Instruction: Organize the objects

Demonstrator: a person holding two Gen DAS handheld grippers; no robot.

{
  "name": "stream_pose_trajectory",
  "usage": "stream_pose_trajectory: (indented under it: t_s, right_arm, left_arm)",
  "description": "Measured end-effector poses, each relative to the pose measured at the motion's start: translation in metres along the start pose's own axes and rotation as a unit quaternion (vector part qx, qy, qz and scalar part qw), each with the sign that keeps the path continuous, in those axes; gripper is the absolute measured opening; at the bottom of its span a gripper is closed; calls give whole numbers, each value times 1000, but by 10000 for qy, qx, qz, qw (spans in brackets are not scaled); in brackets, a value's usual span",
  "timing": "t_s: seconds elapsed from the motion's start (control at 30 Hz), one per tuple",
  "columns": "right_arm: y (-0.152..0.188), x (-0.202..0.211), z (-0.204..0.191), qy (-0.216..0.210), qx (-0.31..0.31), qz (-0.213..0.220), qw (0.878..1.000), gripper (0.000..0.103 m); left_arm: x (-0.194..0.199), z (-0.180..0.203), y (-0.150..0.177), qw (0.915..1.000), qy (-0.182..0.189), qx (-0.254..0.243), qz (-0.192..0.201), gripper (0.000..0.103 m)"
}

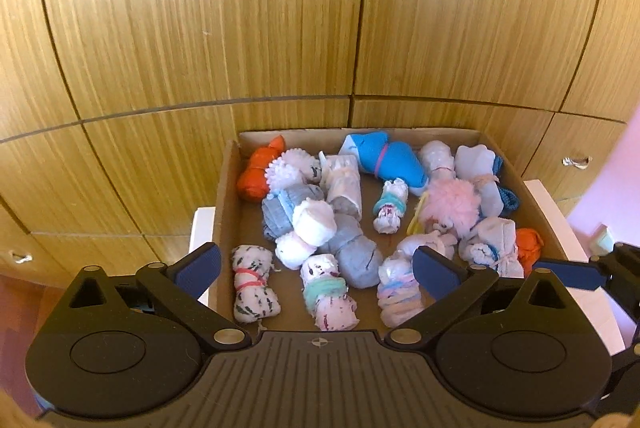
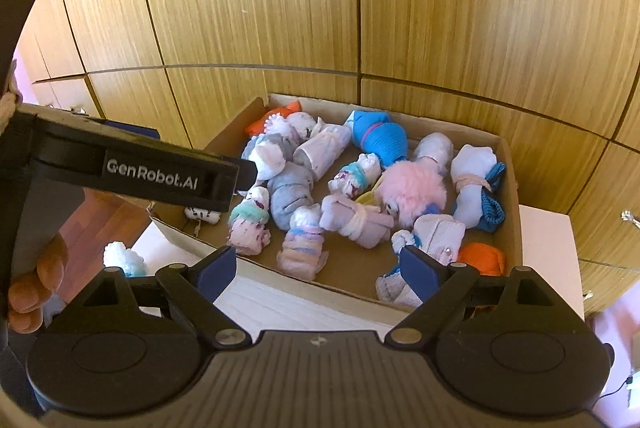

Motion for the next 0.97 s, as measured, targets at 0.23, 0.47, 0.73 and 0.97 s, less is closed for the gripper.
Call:
stream_pose_trajectory:
  t_s: [0.23,0.47,0.73,0.97]
  right_arm:
    - [0,1,2,-7,-17,20,10000,87]
    - [0,1,3,-2,-15,14,10000,87]
    - [0,-2,3,9,-46,30,10000,87]
    - [0,-1,1,-30,-26,47,10000,89]
  left_arm:
    - [5,-1,-1,9996,-266,-109,24,102]
    - [6,2,-1,9995,-271,-184,32,102]
    - [10,9,-4,9994,-163,-302,94,102]
    - [13,16,-6,9990,-145,-391,177,102]
Point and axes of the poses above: each gripper's, at about its wrist camera, not at the fingertips, and x roughly against the way its jaws point, z to its right, y to its underside, the point moved 8 cm from there along -x, roughly the way its jaws point, and after that the axes turned 6 degrees about z, right-handed, at the moved point
